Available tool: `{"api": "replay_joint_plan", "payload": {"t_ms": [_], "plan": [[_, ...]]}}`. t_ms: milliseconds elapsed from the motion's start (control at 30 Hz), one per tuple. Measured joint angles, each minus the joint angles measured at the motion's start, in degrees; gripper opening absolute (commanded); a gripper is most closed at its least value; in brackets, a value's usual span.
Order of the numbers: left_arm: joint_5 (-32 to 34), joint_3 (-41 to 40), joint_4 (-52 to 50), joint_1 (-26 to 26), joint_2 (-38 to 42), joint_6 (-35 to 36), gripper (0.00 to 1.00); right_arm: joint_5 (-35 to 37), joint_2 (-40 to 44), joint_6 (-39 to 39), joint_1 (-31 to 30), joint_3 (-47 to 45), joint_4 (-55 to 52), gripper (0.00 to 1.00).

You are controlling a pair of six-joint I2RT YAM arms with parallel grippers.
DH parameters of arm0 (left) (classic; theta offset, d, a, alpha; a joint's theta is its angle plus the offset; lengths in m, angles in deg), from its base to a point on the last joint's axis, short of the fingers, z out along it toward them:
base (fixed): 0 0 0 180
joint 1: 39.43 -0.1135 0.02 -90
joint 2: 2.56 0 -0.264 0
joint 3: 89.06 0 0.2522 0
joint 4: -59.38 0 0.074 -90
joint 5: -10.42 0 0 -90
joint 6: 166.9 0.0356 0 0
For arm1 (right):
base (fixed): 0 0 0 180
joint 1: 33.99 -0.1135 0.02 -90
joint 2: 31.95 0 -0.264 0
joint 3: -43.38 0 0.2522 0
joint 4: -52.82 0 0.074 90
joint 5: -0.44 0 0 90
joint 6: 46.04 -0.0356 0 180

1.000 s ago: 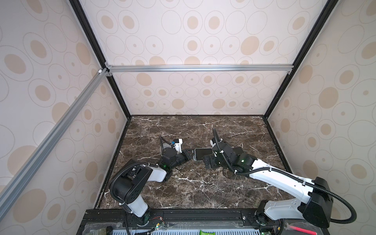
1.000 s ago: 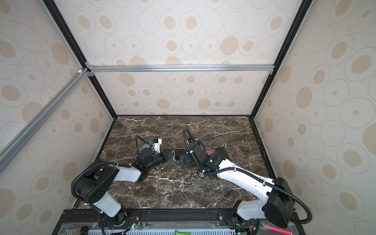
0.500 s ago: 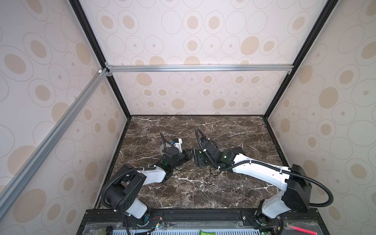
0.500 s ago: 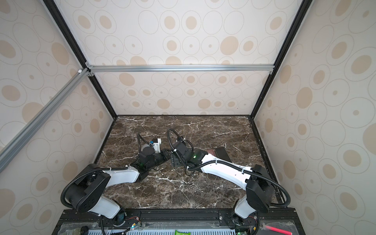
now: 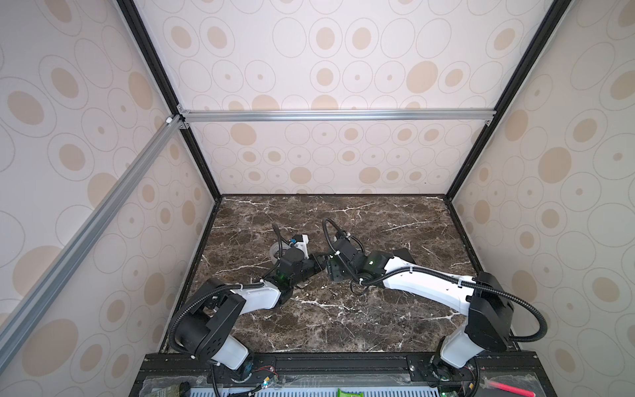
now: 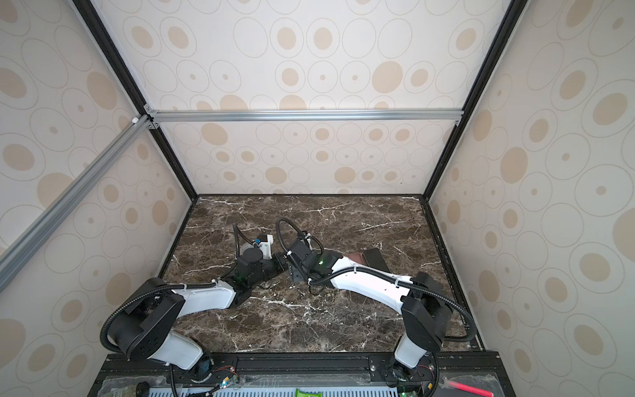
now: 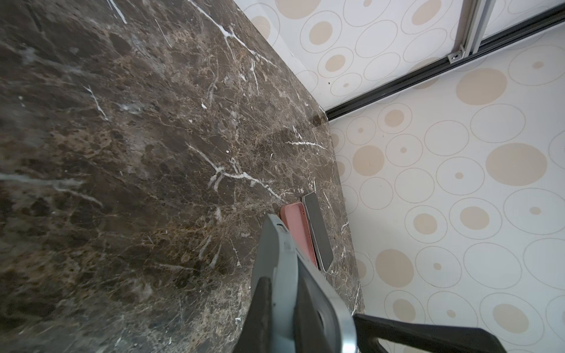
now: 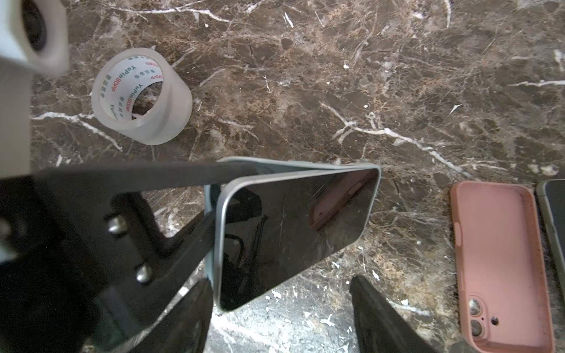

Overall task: Take the phone out of the phone case
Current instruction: Remove the phone case from the phone.

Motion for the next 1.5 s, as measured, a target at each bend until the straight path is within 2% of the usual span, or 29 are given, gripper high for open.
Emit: {"api": "replay_joint_plan", "payload": {"t_ms": [333, 500, 567, 700, 1133, 1367, 1500], "plan": [[1.1, 0.0, -0.6, 0.0, 0.1, 0.0, 0.0, 0.3, -3.0, 0.0, 0.0, 1.9, -0.7, 0.72], [1.2, 0.0, -0.6, 0.1, 0.1, 0.0, 0.0, 2.7, -3.7, -1.9, -0.2, 3.4, -3.4, 0.66], [1.1, 0.0, -0.5, 0.2, 0.1, 0.0, 0.0, 3.8, -3.7, -2.7, -0.2, 3.4, -4.3, 0.59], [1.0, 0.0, -0.4, 0.3, 0.1, 0.0, 0.0, 4.8, -3.7, -3.5, -0.2, 3.6, -5.6, 0.52], [0.9, 0.0, -0.4, 0.3, 0.1, 0.0, 0.0, 3.8, -7.7, -4.0, 0.5, 5.6, -6.7, 0.39], [1.0, 0.0, -0.3, 0.3, 0.9, 0.0, 0.0, 5.0, -8.5, -4.9, 1.2, 7.1, -10.3, 0.2], [1.3, 0.0, -0.5, 0.3, 1.3, 0.1, 0.0, 5.7, -7.9, -5.4, 1.7, 7.0, -11.8, 0.0]]}}
